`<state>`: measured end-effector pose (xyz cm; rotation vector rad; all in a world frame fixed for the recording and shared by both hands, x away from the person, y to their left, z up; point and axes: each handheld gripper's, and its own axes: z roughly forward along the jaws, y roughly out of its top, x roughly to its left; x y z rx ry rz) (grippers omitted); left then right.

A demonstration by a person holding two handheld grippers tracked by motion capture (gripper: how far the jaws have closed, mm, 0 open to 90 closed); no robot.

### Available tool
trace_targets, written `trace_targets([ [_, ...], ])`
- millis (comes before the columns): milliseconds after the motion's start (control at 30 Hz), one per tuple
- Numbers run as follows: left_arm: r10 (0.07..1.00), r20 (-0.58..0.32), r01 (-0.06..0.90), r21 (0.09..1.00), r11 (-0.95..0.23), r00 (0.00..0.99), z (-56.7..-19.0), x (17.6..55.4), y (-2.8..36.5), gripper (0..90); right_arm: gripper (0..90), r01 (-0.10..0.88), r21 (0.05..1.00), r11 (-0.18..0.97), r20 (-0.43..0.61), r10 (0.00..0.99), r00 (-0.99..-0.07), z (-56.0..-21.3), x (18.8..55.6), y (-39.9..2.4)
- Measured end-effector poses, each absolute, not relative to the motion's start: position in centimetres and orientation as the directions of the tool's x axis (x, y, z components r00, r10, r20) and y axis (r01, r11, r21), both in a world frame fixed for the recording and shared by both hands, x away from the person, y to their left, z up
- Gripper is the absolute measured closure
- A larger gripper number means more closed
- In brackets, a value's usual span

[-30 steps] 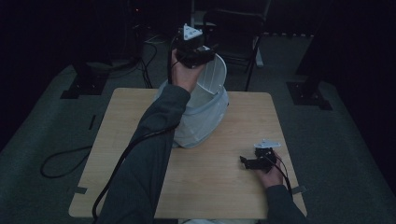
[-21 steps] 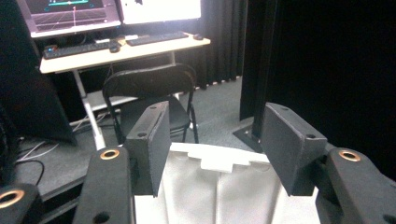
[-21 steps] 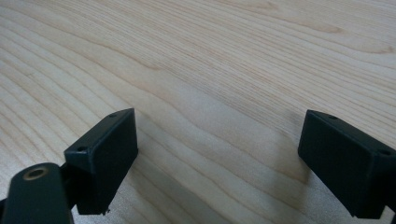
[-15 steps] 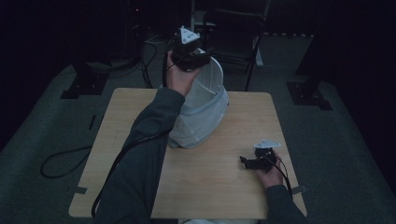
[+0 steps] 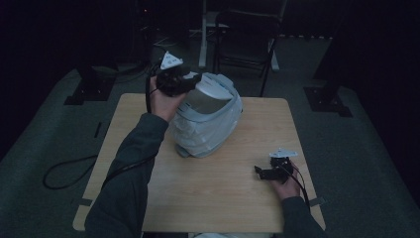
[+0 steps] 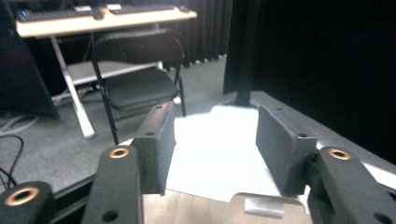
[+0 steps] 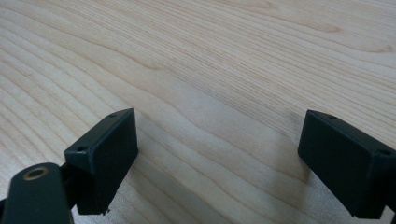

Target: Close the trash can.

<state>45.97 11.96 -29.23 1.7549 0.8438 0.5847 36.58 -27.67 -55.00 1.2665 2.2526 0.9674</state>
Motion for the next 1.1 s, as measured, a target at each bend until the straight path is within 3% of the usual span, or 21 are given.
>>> trace_targets([
  [233,0.733,-0.001,0.264,0.933,-0.245,0.681,-31.6,44.8,13.1,52.7,11.2,0.592,0.723,0.356,0.005,0.854,-0.520,-55.0,36.6,-27.7],
  [633,0.676,0.014,0.263,0.915,-0.305,0.737,-32.8,44.1,13.4,69.8,11.2,0.592,0.723,0.356,0.004,0.855,-0.519,-55.0,36.6,-27.7],
  [700,0.650,0.023,0.245,0.916,-0.318,0.759,-32.8,43.9,13.7,69.5,11.2,0.593,0.723,0.354,0.005,0.856,-0.517,-55.0,36.5,-27.6],
  [800,0.637,-0.001,0.246,0.923,-0.296,0.771,-32.8,43.6,14.4,60.1,11.2,0.593,0.723,0.354,0.005,0.856,-0.517,-55.0,36.5,-27.6],
  [1100,0.698,-0.038,0.233,0.954,-0.187,0.715,-32.6,42.0,19.1,53.2,11.2,0.592,0.724,0.355,0.004,0.855,-0.518,-55.0,36.6,-27.7],
])
